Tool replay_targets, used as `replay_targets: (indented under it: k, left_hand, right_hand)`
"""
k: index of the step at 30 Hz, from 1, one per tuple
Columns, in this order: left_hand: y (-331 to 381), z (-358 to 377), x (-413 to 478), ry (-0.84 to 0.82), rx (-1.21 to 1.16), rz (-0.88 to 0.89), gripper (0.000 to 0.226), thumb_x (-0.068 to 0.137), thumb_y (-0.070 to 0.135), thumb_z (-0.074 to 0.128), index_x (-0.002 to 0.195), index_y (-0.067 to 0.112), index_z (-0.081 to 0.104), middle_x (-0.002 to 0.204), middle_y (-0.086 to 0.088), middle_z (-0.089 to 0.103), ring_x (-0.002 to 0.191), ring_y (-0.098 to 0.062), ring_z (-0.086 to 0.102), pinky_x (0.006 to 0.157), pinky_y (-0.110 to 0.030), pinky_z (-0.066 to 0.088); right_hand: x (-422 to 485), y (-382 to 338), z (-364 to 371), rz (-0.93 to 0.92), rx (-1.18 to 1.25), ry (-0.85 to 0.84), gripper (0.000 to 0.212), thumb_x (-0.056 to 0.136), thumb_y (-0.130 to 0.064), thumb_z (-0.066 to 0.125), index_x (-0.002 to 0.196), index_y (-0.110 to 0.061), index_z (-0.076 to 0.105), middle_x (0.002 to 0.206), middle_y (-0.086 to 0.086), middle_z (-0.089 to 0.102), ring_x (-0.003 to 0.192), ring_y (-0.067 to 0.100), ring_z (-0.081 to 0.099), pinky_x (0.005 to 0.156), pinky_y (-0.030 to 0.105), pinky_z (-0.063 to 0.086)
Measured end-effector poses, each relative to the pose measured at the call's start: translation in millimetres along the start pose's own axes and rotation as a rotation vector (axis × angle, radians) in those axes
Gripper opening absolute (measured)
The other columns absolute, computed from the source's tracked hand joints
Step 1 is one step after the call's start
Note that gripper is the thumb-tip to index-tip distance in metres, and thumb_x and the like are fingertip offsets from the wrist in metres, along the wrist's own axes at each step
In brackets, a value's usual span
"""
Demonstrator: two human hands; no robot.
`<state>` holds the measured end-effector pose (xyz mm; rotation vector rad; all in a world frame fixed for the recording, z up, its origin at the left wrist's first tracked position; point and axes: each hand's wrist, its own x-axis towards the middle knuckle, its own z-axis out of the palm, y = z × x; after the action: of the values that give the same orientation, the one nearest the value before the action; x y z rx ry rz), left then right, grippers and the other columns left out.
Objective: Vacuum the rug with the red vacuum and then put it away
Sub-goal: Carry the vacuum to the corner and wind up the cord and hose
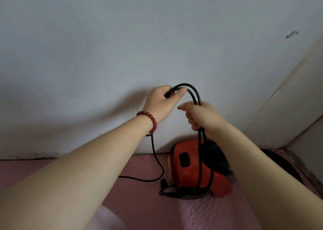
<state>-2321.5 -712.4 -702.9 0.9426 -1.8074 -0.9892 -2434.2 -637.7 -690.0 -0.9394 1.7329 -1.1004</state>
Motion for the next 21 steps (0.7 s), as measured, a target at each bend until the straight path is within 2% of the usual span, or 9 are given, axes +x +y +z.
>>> replay_targets:
  k: [4,8,11,14,16,18,21]
  left_hand:
    - [0,5,-4,-0.065,-0.093,-0.082,0.052,0.087,0.043,0.060,0.052,0.020,0.029,0.045,0.008,0.025,0.047,-0.014,0.028,0.055,-0.028,0.030]
    - [5,4,-6,-0.099,-0.150,-0.140,0.051,0.088,0.045,0.058,0.054,0.020,0.029,0.049,0.004,0.024,0.050,-0.016,0.030,0.060,-0.032,0.036]
    - [10,6,-9,-0.111,-0.234,-0.170,0.049,0.088,0.044,0.058,0.056,0.018,0.031,0.049,0.005,0.024,0.040,-0.010,0.029,0.060,-0.032,0.039]
    - [16,11,-11,-0.116,-0.249,-0.187,0.046,0.089,0.044,0.056,0.059,0.017,0.033,0.050,0.003,0.025,0.037,-0.010,0.031,0.059,-0.032,0.039]
    - [17,13,-12,-0.127,-0.233,-0.182,0.045,0.090,0.044,0.054,0.062,0.015,0.036,0.051,0.003,0.026,0.036,-0.008,0.033,0.060,-0.032,0.041]
    - [18,12,-13,-0.165,-0.265,-0.200,0.044,0.091,0.043,0.054,0.062,0.016,0.035,0.052,0.003,0.026,0.035,-0.006,0.033,0.061,-0.033,0.042]
    - [20,12,-13,-0.191,-0.277,-0.215,0.044,0.091,0.042,0.054,0.061,0.017,0.034,0.051,0.003,0.026,0.035,-0.007,0.032,0.056,-0.030,0.040]
  right_hand:
    - [5,15,7,-0.006,0.010,-0.028,0.007,0.084,-0.016,0.064,0.089,-0.015,0.067,0.060,-0.004,0.038,0.040,0.006,0.031,0.040,0.020,0.026]
    - [4,22,10,0.012,-0.002,-0.168,0.028,0.076,-0.014,0.073,0.104,-0.016,0.068,0.059,-0.004,0.036,0.048,0.009,0.032,0.049,0.024,0.029]
    - [3,26,12,-0.018,-0.129,-0.231,0.042,0.070,-0.027,0.081,0.109,-0.022,0.068,0.062,-0.005,0.046,0.057,0.010,0.043,0.060,0.023,0.037]
    - [4,28,14,-0.039,-0.171,-0.234,0.045,0.062,-0.042,0.084,0.101,-0.024,0.072,0.072,-0.007,0.057,0.066,0.008,0.050,0.067,0.022,0.037]
    - [6,29,14,-0.032,-0.166,-0.232,0.043,0.061,-0.044,0.084,0.097,-0.022,0.074,0.079,-0.012,0.062,0.070,0.005,0.050,0.068,0.022,0.037]
    - [6,30,12,-0.035,-0.154,-0.238,0.038,0.068,-0.038,0.081,0.097,-0.015,0.074,0.086,-0.011,0.066,0.074,0.004,0.054,0.070,0.021,0.039]
    - [7,33,12,-0.103,-0.135,-0.252,0.034,0.078,-0.028,0.074,0.099,-0.003,0.068,0.093,0.003,0.069,0.091,0.012,0.064,0.090,0.027,0.046]
